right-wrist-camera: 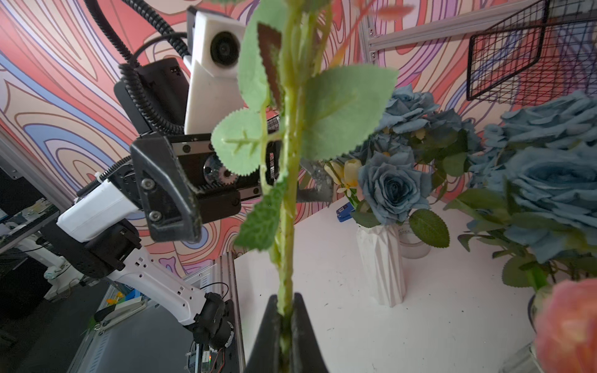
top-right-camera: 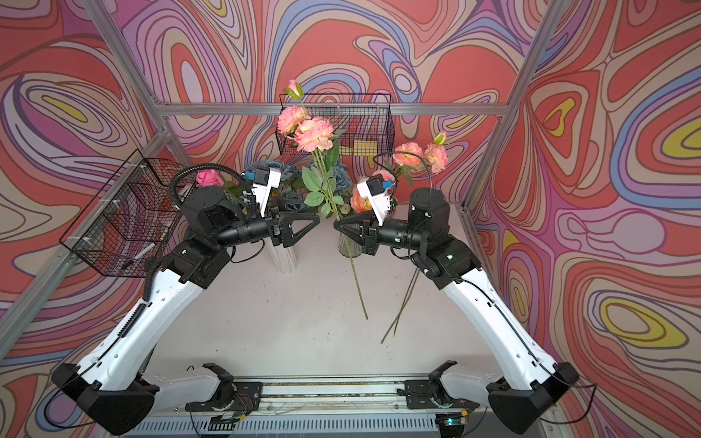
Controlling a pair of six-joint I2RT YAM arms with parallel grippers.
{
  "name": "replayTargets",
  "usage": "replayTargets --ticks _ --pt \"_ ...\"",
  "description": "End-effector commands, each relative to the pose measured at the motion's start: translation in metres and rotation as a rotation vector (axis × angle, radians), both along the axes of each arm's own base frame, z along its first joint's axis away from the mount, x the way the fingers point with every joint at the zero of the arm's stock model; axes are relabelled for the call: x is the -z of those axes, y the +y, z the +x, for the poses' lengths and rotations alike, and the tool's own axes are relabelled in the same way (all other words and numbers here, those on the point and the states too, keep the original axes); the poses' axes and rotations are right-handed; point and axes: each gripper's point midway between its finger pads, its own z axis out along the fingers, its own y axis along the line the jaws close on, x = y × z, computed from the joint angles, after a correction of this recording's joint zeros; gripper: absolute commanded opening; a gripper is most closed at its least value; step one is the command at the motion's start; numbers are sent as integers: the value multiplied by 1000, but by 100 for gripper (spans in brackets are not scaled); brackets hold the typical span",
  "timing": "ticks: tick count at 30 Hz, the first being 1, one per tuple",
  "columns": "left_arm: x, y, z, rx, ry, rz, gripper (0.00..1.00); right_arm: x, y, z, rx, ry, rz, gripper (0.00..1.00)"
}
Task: Pick out pink flowers from the vase
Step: Pick up the flower from the vase, then place the flower at the center of the board.
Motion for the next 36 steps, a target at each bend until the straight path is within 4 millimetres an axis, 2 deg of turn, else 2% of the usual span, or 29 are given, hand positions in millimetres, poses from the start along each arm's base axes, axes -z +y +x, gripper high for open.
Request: replayTargets --ticks 1,6,14,22,30,36 --pt "5 8 0 -66 -34 29 90 -1 -10 1 77 -47 -25 0" --pt "20 12 2 -139 -31 55 89 -1 -27 9 208 -77 -48 0" --pt "65 21 8 -298 -47 169 83 1 -61 30 450 -81 -114 0" --pt "107 26 19 -489 -84 326 78 -3 -104 46 719 -100 -130 0" --pt "140 57 33 -703 -128 411 73 -9 -145 50 938 -121 -148 0" --pt "151 82 35 -828 -221 429 74 -2 -174 55 1103 -108 -195 0"
